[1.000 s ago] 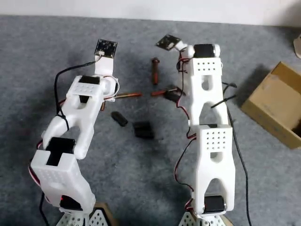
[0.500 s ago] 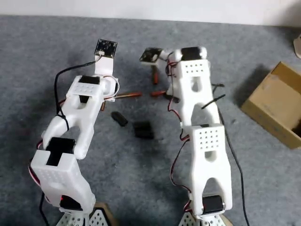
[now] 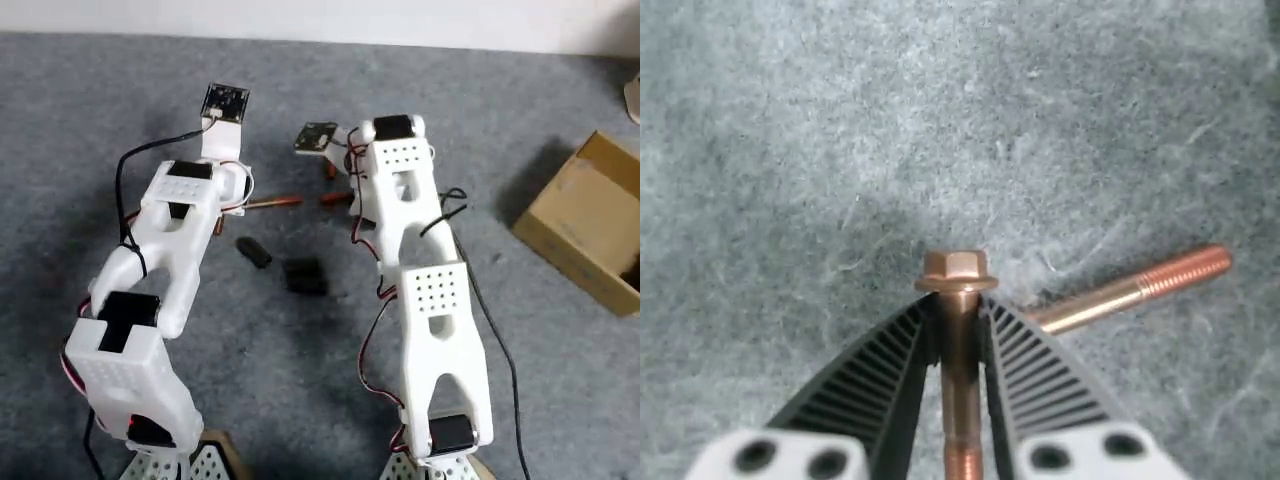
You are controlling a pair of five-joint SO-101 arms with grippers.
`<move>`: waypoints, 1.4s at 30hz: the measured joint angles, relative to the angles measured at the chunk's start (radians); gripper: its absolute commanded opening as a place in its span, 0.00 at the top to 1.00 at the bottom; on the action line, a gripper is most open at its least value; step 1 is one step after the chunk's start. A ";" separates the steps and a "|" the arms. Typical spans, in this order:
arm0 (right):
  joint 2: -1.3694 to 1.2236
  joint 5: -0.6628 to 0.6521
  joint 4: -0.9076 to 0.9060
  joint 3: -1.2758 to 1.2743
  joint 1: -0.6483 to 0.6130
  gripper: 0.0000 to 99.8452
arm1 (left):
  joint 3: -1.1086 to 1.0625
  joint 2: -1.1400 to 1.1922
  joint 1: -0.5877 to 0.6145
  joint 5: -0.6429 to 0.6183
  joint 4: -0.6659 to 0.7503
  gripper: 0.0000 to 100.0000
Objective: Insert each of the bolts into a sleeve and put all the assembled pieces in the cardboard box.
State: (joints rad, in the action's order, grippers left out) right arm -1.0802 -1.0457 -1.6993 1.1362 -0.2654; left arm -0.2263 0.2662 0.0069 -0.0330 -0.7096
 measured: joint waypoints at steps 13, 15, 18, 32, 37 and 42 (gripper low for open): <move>-0.002 0.000 0.023 0.009 -0.046 0.86 | 0.000 0.000 0.000 0.000 0.000 0.99; -0.003 0.000 0.023 0.012 -0.048 0.86 | 0.000 0.000 0.000 0.000 0.000 0.99; -0.003 0.000 0.023 0.012 -0.057 0.86 | 0.000 0.000 0.000 0.000 0.000 0.99; -0.003 0.092 0.048 0.012 -0.072 0.99 | 0.000 0.000 0.000 0.000 0.000 0.99; -0.023 0.172 0.028 0.107 -0.072 0.99 | 0.000 0.000 0.000 0.000 0.000 0.99; -0.025 0.324 -0.041 0.348 -0.072 0.99 | 0.000 0.000 0.000 0.000 0.000 0.99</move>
State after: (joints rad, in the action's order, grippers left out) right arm -1.1047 -0.7219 -1.7407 1.4845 -0.3376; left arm -0.2263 0.2662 0.0069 -0.0330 -0.7096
